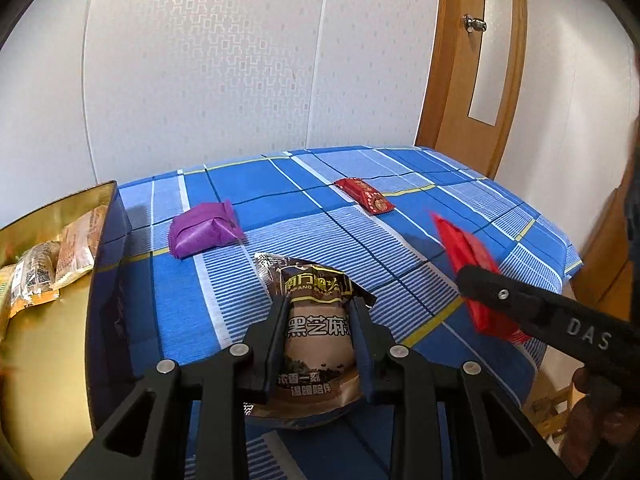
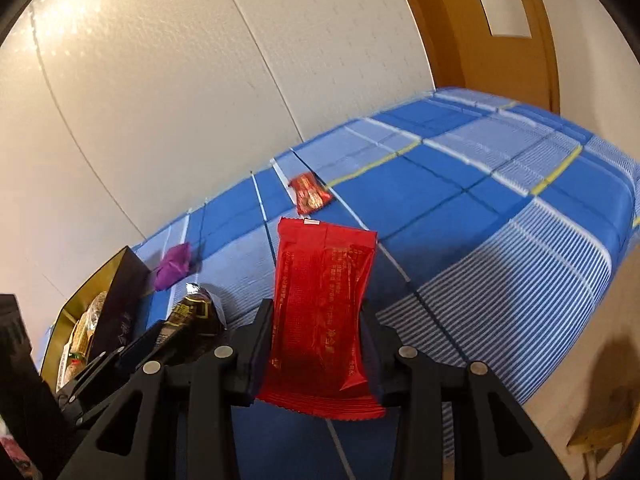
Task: Organize snacks
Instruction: 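Carry the black sesame pack into the gold tray with the left tool and release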
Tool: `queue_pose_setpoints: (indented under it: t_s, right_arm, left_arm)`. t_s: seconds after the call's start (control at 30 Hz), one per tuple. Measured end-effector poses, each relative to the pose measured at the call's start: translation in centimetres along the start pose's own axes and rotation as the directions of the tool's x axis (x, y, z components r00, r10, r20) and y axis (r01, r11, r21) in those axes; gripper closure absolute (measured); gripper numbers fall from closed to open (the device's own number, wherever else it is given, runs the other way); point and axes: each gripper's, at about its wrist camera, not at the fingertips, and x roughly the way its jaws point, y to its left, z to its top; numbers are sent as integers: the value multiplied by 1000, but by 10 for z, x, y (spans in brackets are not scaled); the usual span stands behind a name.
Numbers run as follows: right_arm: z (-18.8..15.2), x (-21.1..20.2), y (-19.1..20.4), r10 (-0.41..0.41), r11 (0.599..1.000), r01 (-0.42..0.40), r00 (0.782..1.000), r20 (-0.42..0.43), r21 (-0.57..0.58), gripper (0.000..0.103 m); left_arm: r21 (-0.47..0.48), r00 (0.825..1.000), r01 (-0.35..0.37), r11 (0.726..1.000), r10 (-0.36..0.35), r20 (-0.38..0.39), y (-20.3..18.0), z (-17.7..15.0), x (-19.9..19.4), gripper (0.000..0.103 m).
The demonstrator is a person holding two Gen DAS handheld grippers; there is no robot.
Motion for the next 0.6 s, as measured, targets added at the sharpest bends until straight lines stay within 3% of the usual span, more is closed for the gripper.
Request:
queue_pose_setpoints:
  t_s: [0.27,0.47,0.6]
  right_arm:
    - [-4,-4,-10,19,999,-19,1000,8,47,63]
    - [-6,-6,-9,26,999,-26,1000,12,44,63]
    - [-7,-9,-12,35,998,-36,999,21,56,63]
  left_arm:
    - [6,998,45,999,-45,-33,-1,-2,-17,75]
    - [13,993,122,992,-122,-3,-12,1,-44,75]
    - [-13,991,133,991,-133,19,-8,8,-63,75]
